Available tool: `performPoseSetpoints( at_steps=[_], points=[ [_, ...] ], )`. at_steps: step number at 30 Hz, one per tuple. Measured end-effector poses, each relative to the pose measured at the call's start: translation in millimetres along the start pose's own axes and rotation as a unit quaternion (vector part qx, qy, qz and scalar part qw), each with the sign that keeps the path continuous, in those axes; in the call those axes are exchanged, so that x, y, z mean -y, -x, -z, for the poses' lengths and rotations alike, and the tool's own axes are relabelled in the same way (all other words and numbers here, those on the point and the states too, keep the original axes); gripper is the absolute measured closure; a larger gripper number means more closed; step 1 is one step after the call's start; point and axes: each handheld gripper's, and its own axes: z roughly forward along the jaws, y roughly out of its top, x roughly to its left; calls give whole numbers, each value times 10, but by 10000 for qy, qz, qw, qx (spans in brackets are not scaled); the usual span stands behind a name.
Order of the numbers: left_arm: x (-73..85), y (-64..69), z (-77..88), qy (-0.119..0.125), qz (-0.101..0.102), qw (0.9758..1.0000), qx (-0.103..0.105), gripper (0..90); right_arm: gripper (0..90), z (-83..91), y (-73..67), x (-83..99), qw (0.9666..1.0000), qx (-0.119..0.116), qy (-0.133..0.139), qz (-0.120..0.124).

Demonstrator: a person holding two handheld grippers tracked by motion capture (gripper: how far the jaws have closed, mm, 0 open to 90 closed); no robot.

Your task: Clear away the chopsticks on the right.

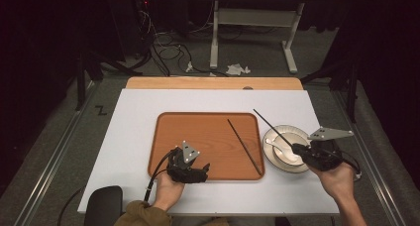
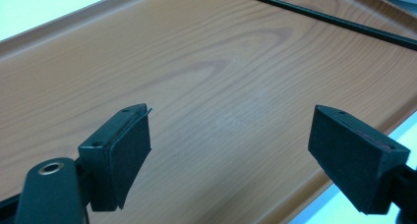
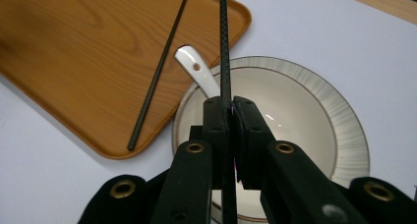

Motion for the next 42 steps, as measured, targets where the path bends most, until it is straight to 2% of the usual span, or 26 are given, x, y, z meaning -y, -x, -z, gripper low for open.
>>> performPoseSetpoints(
  at_steps=[4,9,12,16,20,23,29,34,42],
  points=[
    [-29,16,-36,8,-56,10000,21,164,859,-9,-176,-5,9999,5,-105,125],
    [-59,27,-61,12,-93,9999,89,165,859,-109,-362,11,9993,-123,-273,234],
    [-74,26,-67,38,-97,9999,104,165,859,-220,-495,26,9987,-224,-362,282],
    [-83,33,-82,25,-112,9998,133,164,857,-402,-674,10,9963,-333,-657,453],
    [-84,35,-81,31,-118,9998,142,164,858,-612,-813,-26,9937,-317,-900,580],
    [-84,30,-81,26,-101,9999,123,164,857,-743,-852,-46,9928,-287,-1026,545],
    [-80,42,-82,5,-124,9998,130,165,854,-960,-875,-85,9924,-370,-1063,501],
    [-46,25,-48,-27,-104,9999,59,164,851,-1062,-867,-120,9917,-400,-1117,488],
    [26,-22,27,-31,33,10000,-80,165,845,-1208,-878,-167,9897,-579,-1182,561]
  ],
)
